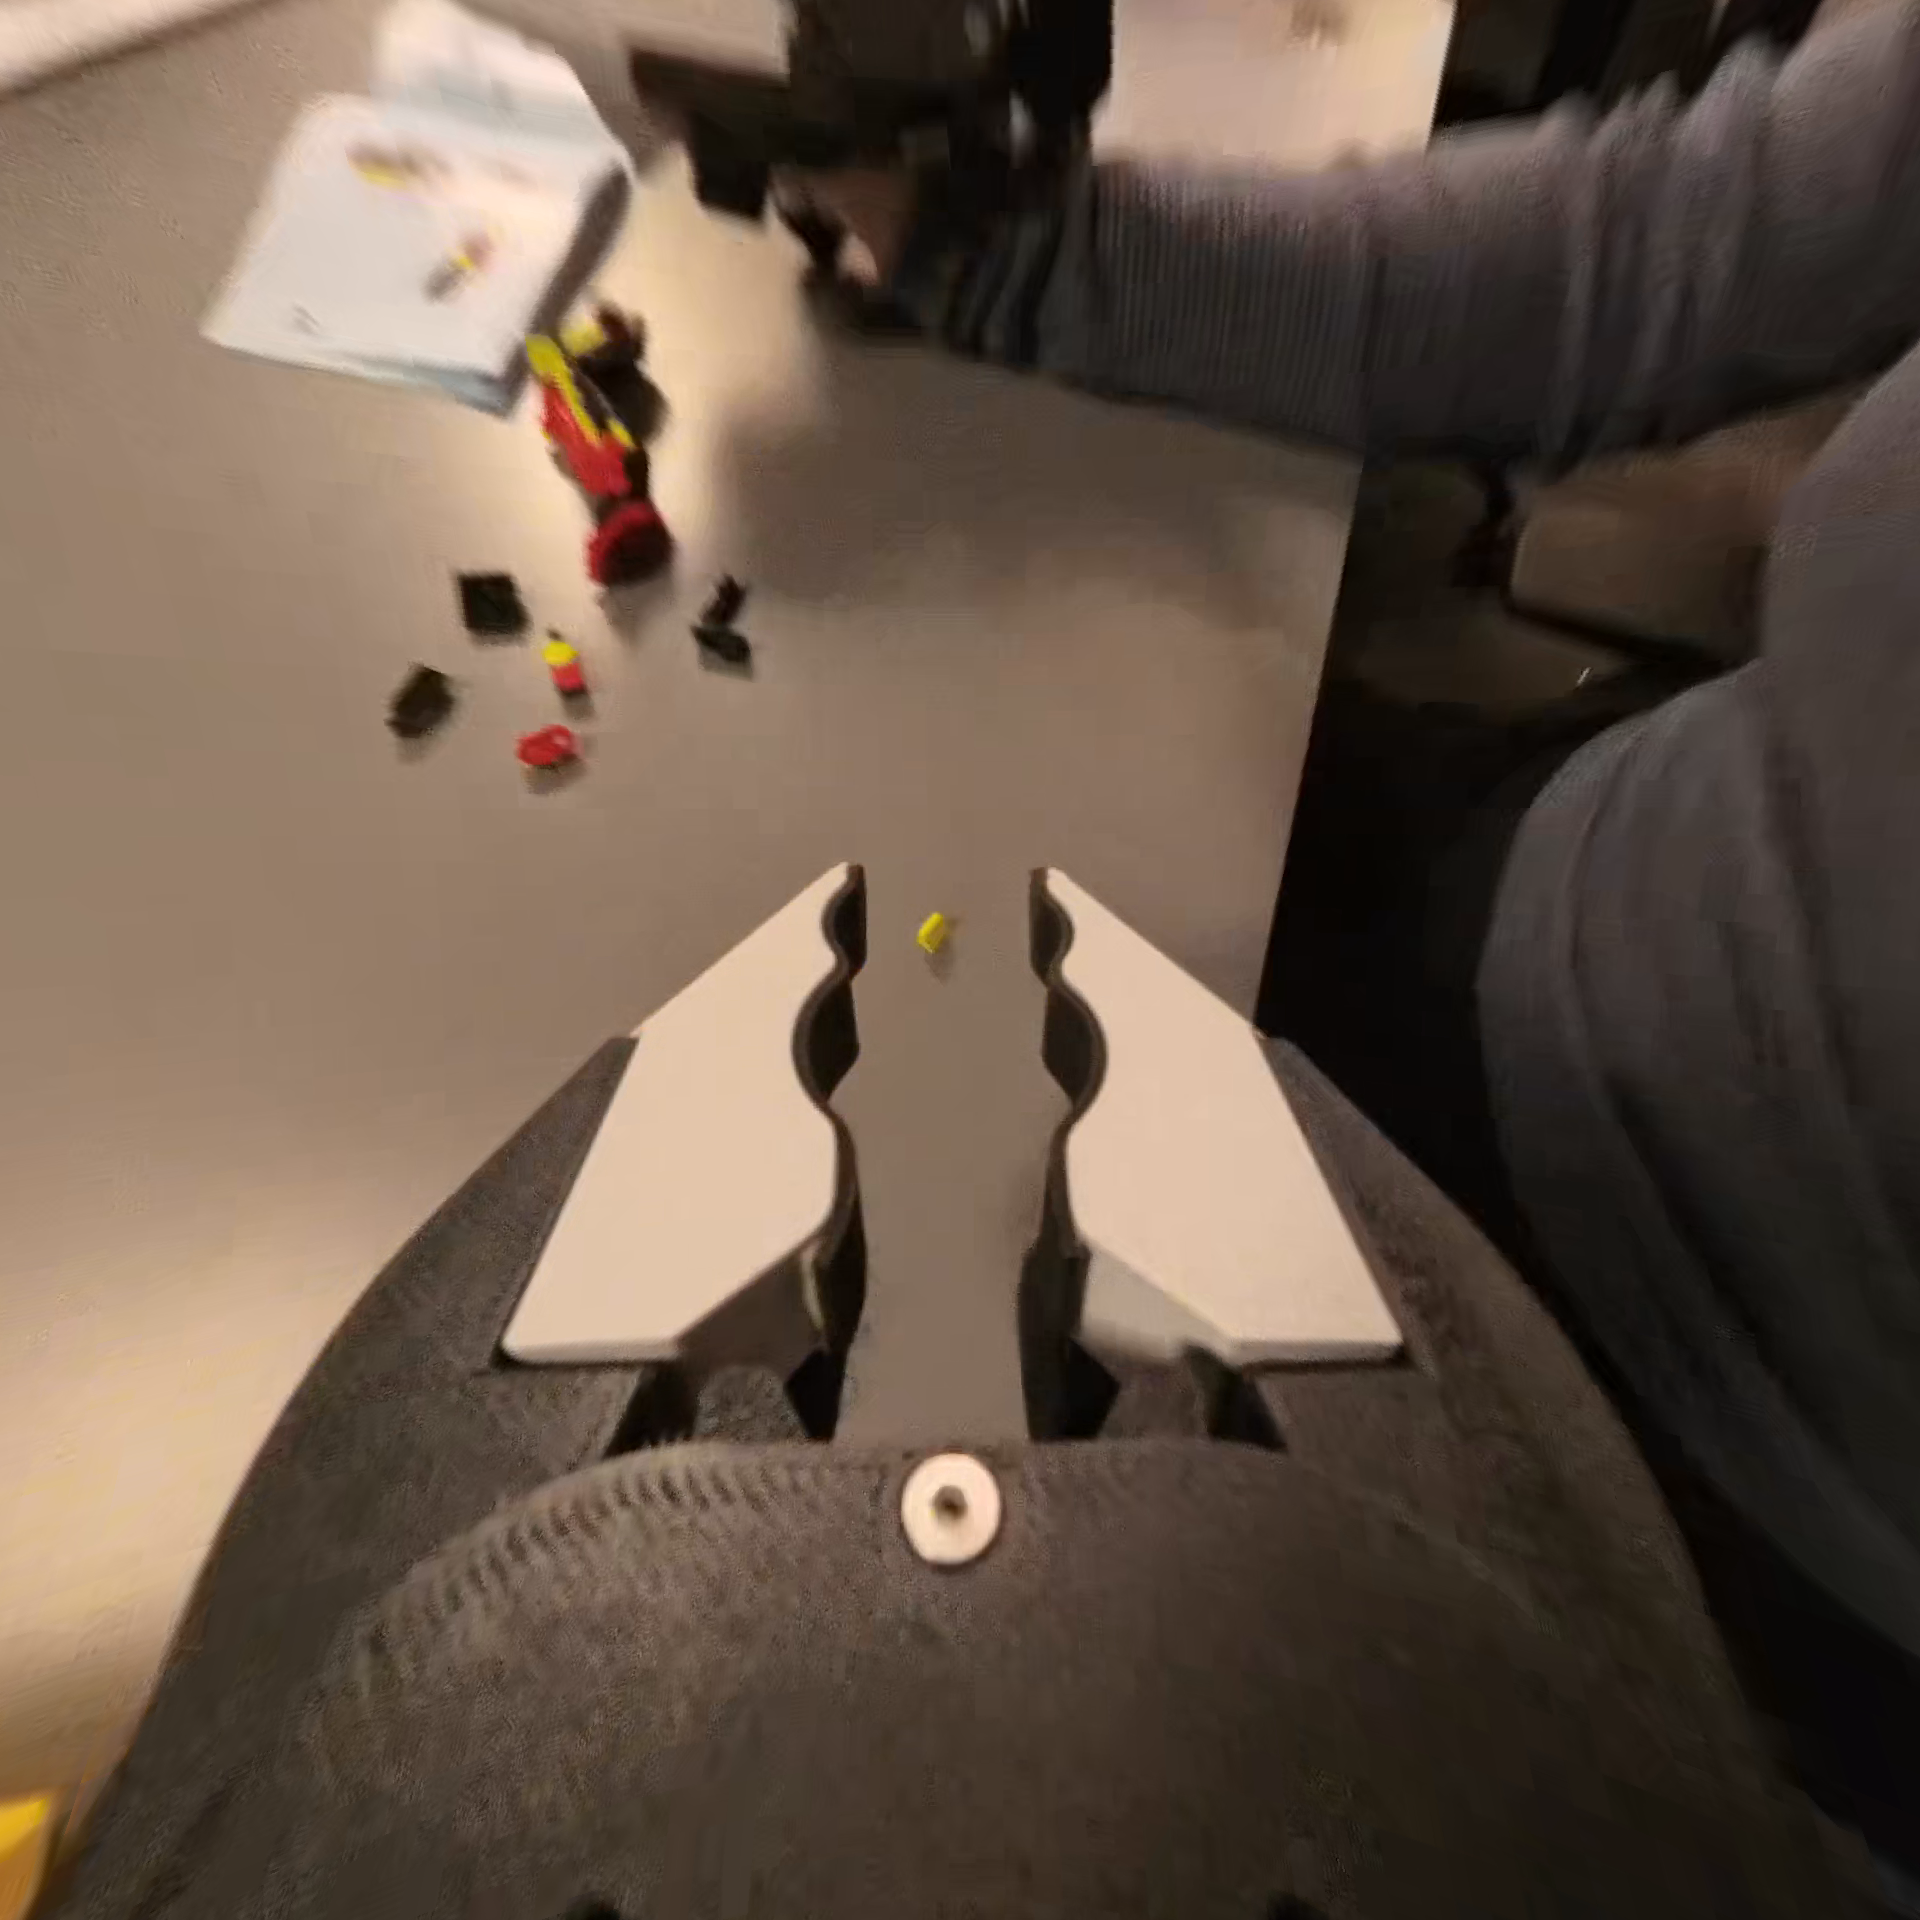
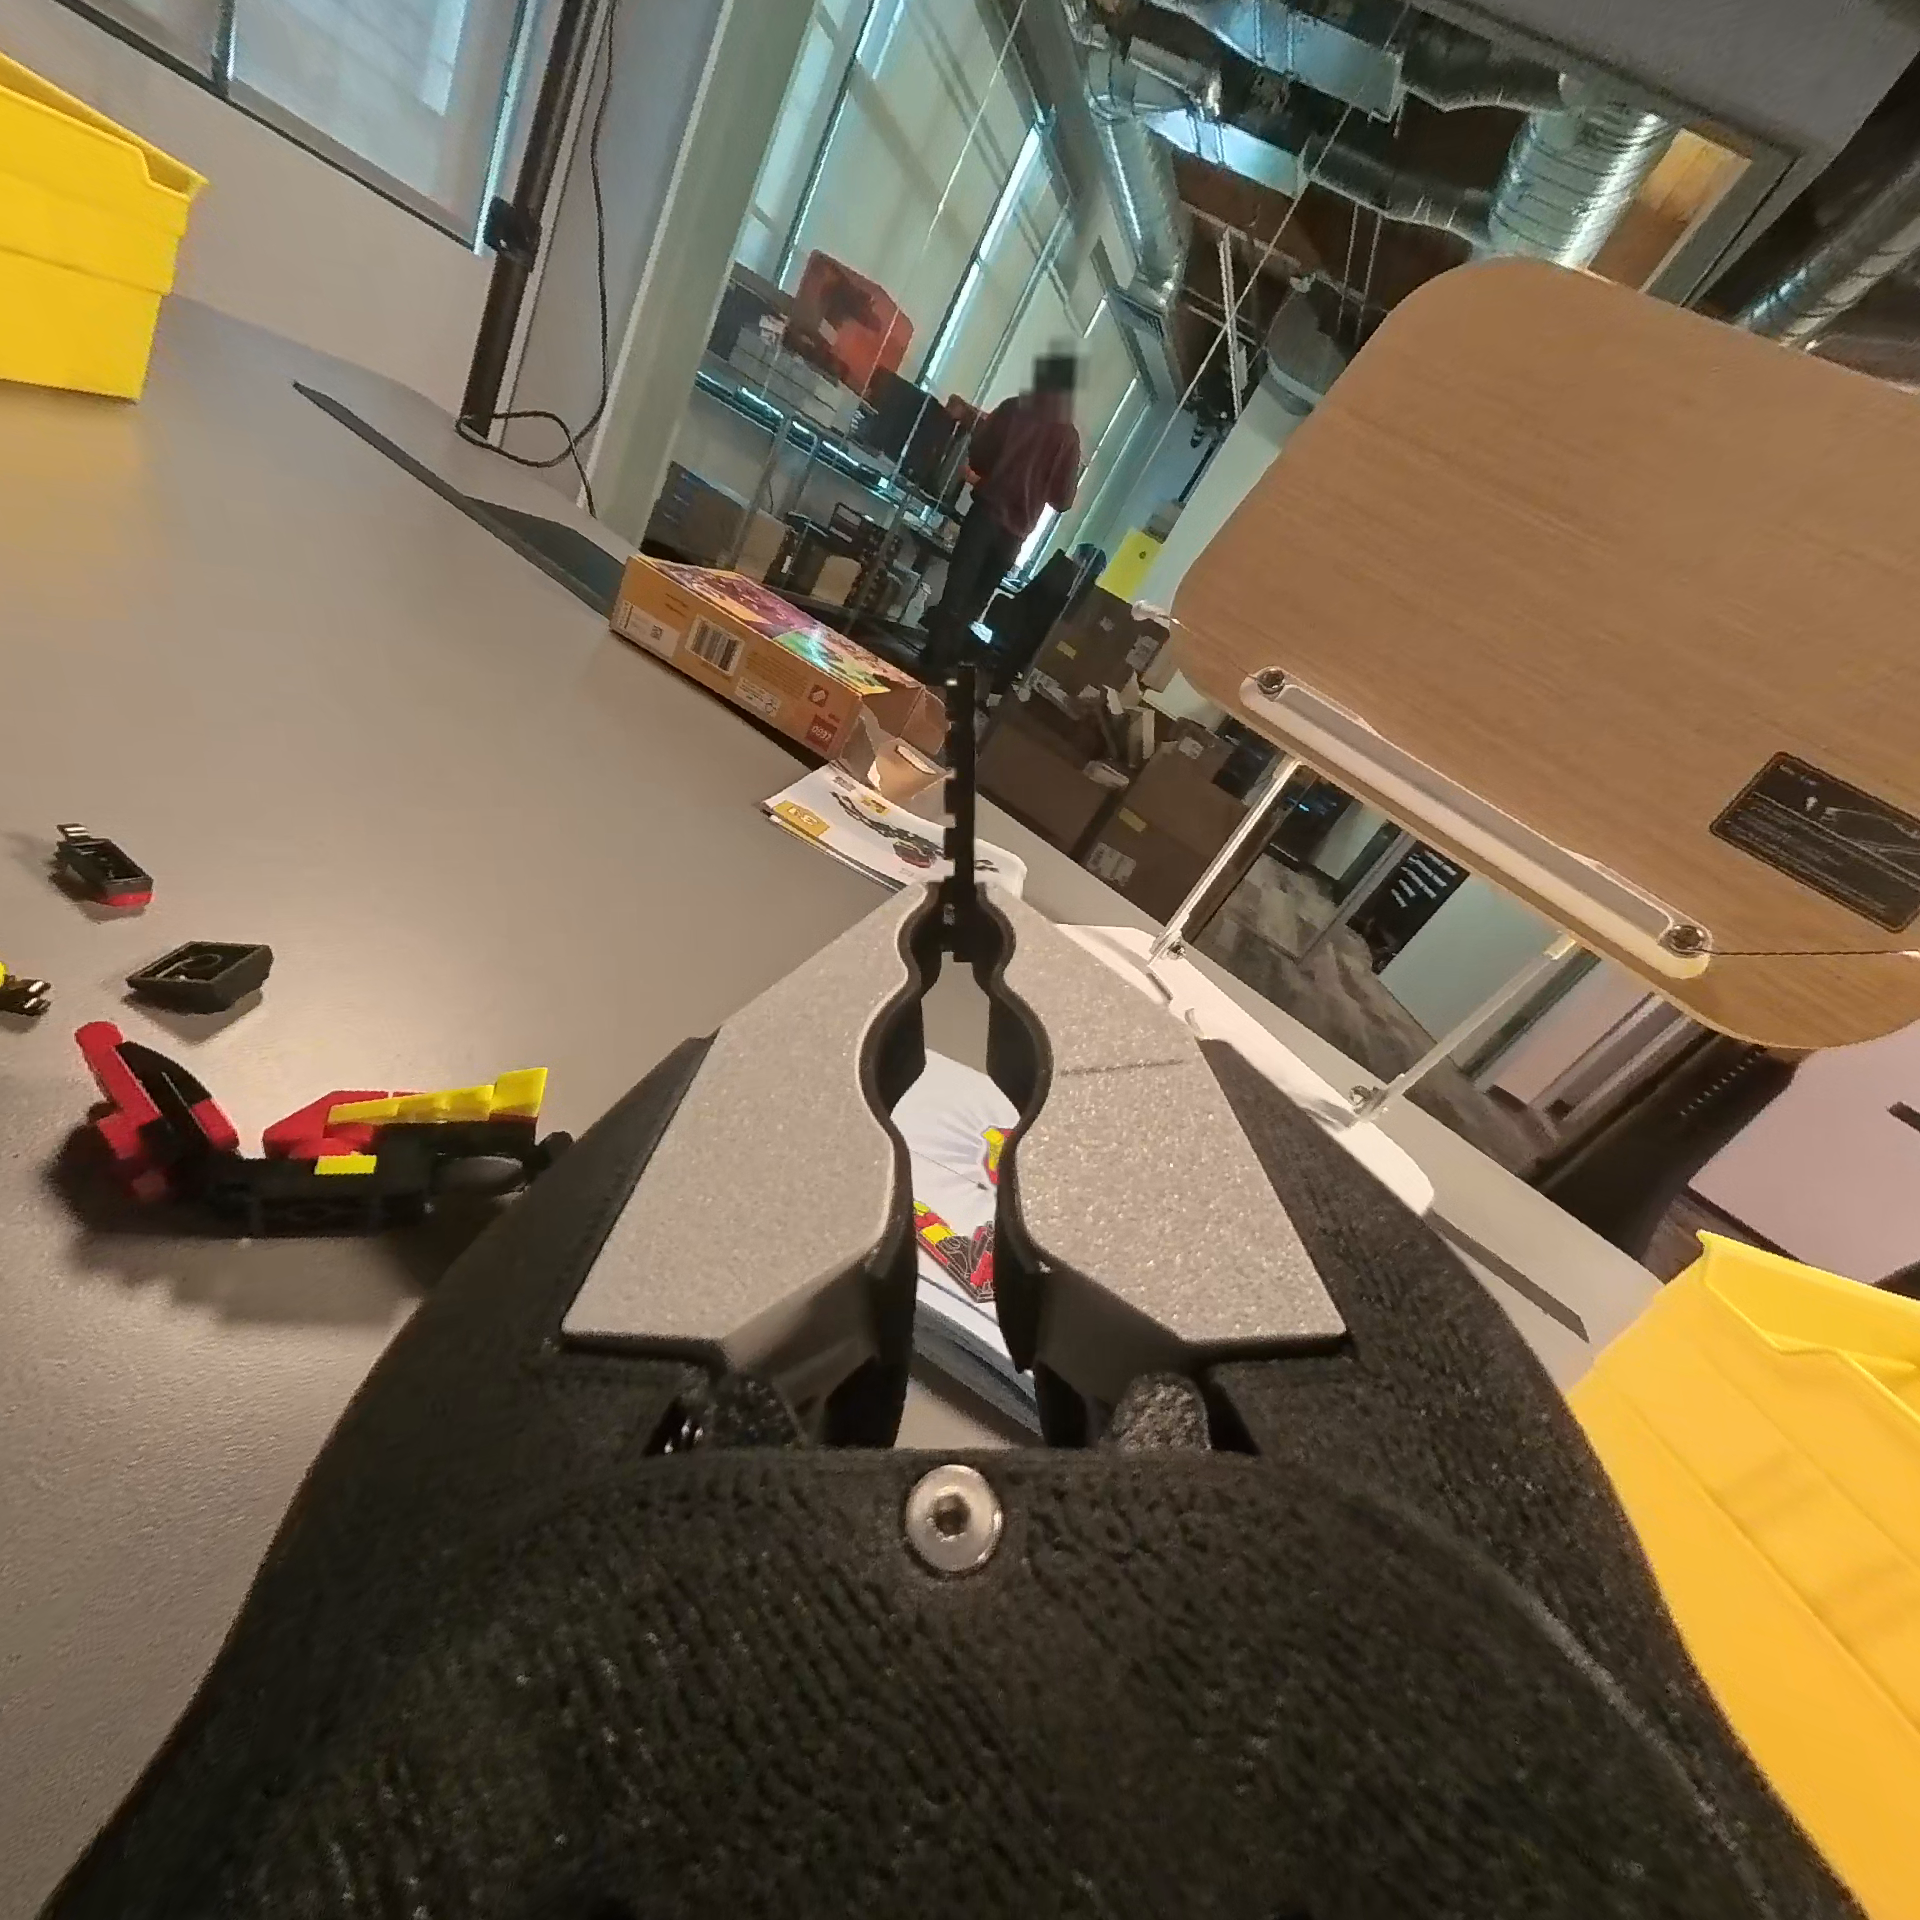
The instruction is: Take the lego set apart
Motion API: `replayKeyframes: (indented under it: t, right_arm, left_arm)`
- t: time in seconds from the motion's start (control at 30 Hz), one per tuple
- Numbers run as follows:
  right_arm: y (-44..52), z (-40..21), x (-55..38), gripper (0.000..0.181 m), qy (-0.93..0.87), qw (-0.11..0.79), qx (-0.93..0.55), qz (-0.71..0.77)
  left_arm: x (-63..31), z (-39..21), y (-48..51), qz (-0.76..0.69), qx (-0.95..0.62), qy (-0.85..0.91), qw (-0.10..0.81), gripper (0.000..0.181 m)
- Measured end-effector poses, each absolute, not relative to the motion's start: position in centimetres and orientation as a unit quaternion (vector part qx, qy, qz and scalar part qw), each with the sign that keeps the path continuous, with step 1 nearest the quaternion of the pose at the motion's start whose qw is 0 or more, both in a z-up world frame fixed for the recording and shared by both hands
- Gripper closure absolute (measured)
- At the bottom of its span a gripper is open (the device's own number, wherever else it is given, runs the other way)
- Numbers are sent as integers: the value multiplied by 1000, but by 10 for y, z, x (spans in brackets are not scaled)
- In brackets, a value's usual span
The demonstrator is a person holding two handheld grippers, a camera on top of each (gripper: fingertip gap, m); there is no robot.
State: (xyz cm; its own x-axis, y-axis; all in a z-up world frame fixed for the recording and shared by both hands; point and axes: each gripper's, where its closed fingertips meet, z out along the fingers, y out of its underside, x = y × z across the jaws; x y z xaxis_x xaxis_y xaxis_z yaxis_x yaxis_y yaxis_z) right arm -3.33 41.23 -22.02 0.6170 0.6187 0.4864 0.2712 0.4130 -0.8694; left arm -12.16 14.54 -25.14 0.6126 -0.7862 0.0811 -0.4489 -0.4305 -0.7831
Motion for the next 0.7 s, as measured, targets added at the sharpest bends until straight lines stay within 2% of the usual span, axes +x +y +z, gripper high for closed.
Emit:
replayKeyframes:
  t: [0.1,0.3,0.5,0.63,0.7]
  right_arm:
    - [412,-220,-34,179,-423,727,-528,121]
    - [411,-222,-36,179,-430,723,-527,119]
    - [410,-224,-38,179,-437,721,-525,117]
    - [410,-224,-38,179,-440,720,-525,117]
    - [409,-225,-39,179,-442,719,-524,116]
  left_arm:
    - [-104,-280,145,-255,-827,370,338,152]
    - [-106,-314,151,-234,-844,381,296,169]
    - [-104,-320,153,-243,-850,369,285,165]
    - [-106,-320,153,-234,-849,376,290,181]
    - [-116,-318,158,-196,-853,376,304,181]
